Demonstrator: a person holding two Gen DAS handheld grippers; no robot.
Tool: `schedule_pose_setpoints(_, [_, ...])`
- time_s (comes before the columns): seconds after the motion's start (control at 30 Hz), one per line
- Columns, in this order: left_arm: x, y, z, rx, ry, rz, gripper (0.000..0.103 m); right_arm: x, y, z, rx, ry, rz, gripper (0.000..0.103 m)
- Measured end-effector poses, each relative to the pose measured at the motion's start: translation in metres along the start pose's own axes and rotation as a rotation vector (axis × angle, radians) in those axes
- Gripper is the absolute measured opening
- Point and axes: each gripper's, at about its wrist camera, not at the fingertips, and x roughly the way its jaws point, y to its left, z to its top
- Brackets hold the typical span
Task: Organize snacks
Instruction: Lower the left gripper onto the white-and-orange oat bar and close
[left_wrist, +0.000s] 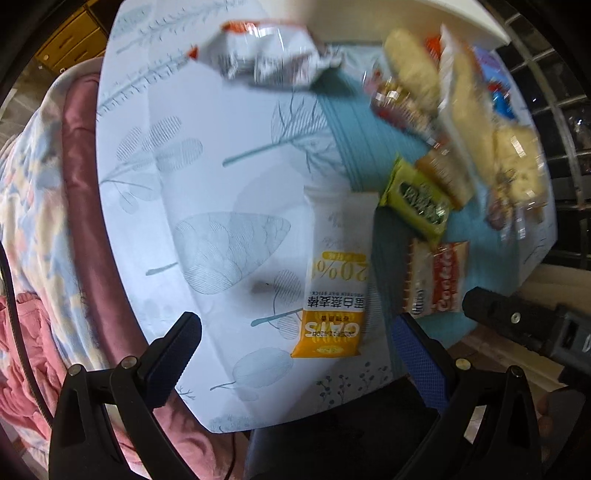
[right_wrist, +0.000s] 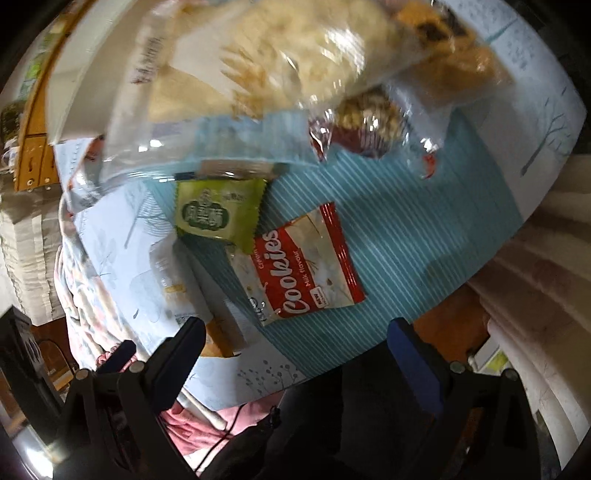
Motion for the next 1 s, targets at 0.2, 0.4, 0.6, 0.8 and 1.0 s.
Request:
schedule_pose_setpoints(0.2, [0.025, -0.005, 0.002, -0.033, 0.050, 0.032, 0.102, 0.017, 0.007, 0.017, 0.018, 0.064, -0.028, 0.098])
schedule_pose_setpoints(0.4, [0.037, 0.001, 0.008, -0.080, 0.087, 0.029, 0.102, 0.024, 0.014, 0.028, 0.013, 0.111, -0.092, 0.091])
schedule_pose_setpoints(0.6, [0.045, 0.002, 0.022, -0.085, 0.091, 0.044, 0.095, 0.040, 0.020, 0.046, 0.000, 0.163, -0.136, 0.087])
schedule_pose_setpoints(0.8, [0.051, 0.003, 0.032, -0.085, 0.106, 0.034, 0.071, 0.048, 0.034, 0.057, -0.005, 0.165, -0.174, 0.081])
schedule_pose_setpoints(1.0, [0.048, 0.001, 0.035, -0.071, 0.103, 0.045, 0.049, 0.053, 0.044, 0.062, 0.000, 0.149, -0.188, 0.078])
